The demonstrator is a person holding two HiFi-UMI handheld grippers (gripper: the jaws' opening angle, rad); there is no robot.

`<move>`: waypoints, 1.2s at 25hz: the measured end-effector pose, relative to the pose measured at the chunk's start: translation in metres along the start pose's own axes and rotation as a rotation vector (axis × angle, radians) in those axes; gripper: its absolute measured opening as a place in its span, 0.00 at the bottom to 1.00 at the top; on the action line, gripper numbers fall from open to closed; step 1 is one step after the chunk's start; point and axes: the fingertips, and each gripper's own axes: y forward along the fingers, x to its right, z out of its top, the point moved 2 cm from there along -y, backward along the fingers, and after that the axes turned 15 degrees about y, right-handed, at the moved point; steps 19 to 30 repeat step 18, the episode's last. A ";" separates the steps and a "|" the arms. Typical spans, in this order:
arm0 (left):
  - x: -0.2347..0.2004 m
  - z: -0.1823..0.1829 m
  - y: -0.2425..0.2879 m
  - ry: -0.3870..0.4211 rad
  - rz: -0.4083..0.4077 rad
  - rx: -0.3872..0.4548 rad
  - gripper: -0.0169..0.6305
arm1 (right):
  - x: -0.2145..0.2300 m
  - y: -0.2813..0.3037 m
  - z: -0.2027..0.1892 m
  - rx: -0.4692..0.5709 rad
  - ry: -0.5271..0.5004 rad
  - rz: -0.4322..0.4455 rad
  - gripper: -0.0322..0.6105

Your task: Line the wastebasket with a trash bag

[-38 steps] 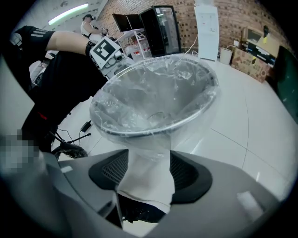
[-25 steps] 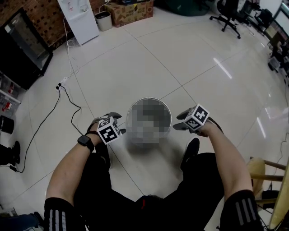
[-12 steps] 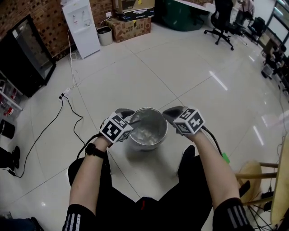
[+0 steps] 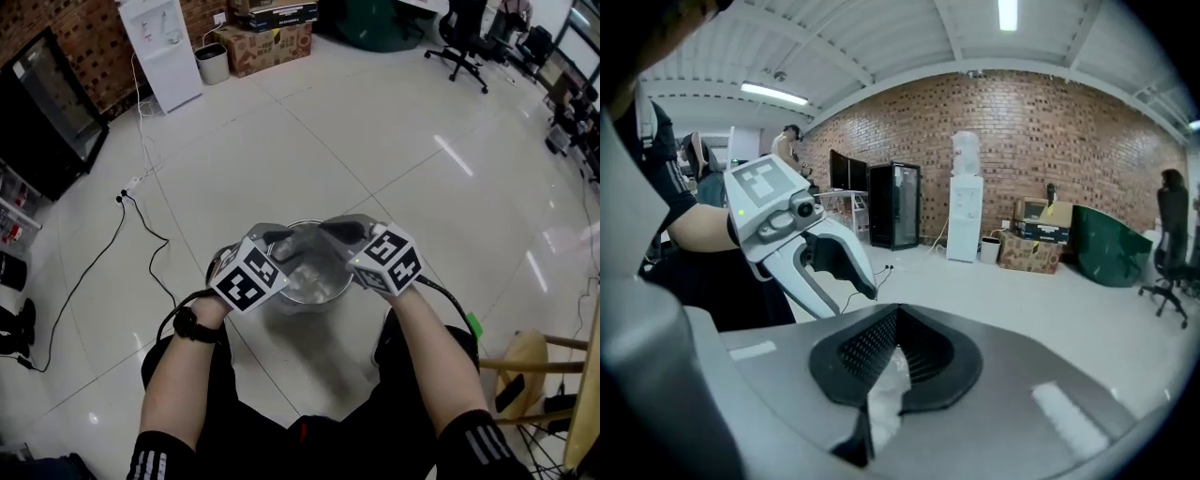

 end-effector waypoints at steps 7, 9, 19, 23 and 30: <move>-0.019 -0.012 0.005 -0.023 0.015 -0.005 0.25 | -0.002 0.011 0.005 -0.020 -0.068 0.016 0.06; -0.020 -0.012 0.005 -0.025 0.022 0.000 0.25 | 0.001 0.009 0.006 -0.016 -0.062 0.015 0.06; -0.020 -0.007 -0.002 -0.049 0.046 0.050 0.25 | 0.000 -0.001 0.012 0.026 -0.038 0.023 0.06; -0.020 -0.007 -0.002 -0.049 0.046 0.050 0.25 | 0.000 -0.001 0.012 0.026 -0.038 0.023 0.06; -0.020 -0.007 -0.002 -0.049 0.046 0.050 0.25 | 0.000 -0.001 0.012 0.026 -0.038 0.023 0.06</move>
